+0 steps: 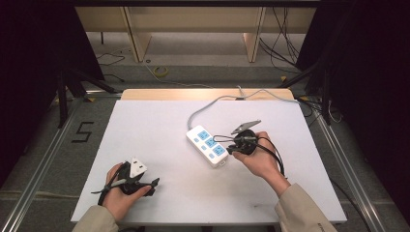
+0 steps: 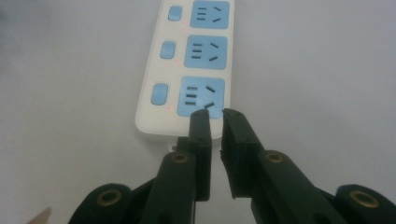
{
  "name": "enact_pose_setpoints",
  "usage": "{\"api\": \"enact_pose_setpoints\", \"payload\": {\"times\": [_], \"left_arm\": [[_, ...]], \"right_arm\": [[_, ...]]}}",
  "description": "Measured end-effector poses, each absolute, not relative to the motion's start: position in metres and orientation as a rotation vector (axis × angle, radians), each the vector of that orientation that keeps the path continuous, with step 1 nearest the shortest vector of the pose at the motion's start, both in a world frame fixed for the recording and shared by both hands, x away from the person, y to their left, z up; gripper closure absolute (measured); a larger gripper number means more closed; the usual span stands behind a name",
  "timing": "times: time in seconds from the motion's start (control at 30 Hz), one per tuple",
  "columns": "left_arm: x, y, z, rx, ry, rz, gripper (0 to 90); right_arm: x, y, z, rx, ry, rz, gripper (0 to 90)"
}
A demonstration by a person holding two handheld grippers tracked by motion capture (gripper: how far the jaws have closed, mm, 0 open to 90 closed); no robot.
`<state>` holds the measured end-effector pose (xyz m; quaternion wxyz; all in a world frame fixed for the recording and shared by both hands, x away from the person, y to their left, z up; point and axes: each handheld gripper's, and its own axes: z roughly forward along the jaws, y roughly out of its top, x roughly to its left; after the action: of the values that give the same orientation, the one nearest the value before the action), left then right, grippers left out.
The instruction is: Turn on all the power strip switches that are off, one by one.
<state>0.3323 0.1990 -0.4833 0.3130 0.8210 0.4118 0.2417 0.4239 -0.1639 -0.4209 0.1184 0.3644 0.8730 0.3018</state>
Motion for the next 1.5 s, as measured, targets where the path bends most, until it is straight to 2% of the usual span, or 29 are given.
{"api": "enact_pose_setpoints", "payload": {"times": [0.87,1.5], "left_arm": [[0.332,0.199,-0.484,2.166,1.092,0.637,18.9],[0.332,0.201,-0.484,2.162,1.102,0.635,18.9]], "right_arm": [[0.408,-0.207,-0.426,1.159,2.475,0.914,72.8],[0.392,-0.233,-0.437,1.197,2.368,0.995,55.7]]}}
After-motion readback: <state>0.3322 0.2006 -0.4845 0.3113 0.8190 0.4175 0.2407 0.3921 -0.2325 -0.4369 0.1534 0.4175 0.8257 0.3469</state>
